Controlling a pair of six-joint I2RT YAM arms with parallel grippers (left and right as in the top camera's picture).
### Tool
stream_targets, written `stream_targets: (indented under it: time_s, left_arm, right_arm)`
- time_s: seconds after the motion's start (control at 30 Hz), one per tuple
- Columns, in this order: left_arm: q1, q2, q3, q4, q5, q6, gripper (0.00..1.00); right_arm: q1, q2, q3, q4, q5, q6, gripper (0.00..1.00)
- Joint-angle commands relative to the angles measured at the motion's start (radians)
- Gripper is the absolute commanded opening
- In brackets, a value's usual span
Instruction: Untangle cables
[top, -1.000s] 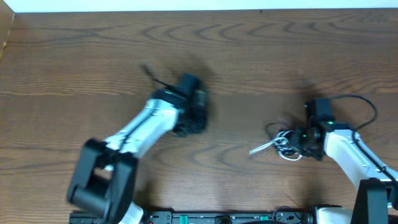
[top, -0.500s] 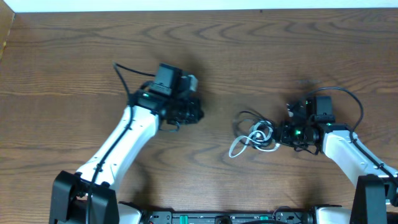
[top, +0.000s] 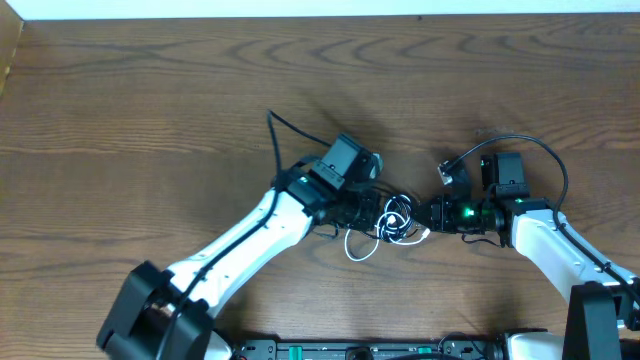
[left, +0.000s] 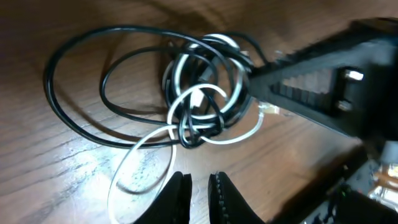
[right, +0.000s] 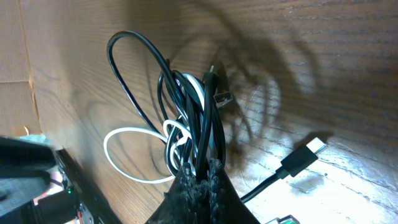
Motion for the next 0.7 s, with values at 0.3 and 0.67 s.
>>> stream_targets:
  time_s: [0.3,0.67]
  left_arm:
    - [-0.067,0.187,-0.002,0.13,-0.042,-0.134,0.36]
    - [-0.087,0.277,-0.002,0.183,-0.074,-0.134,0.33]
  right_arm:
    - [0.005,0.006,-0.004,0.002,0.004,-0.009,0.01]
    - [0.005,0.006,-0.004,0.002,0.004,-0.009,0.01]
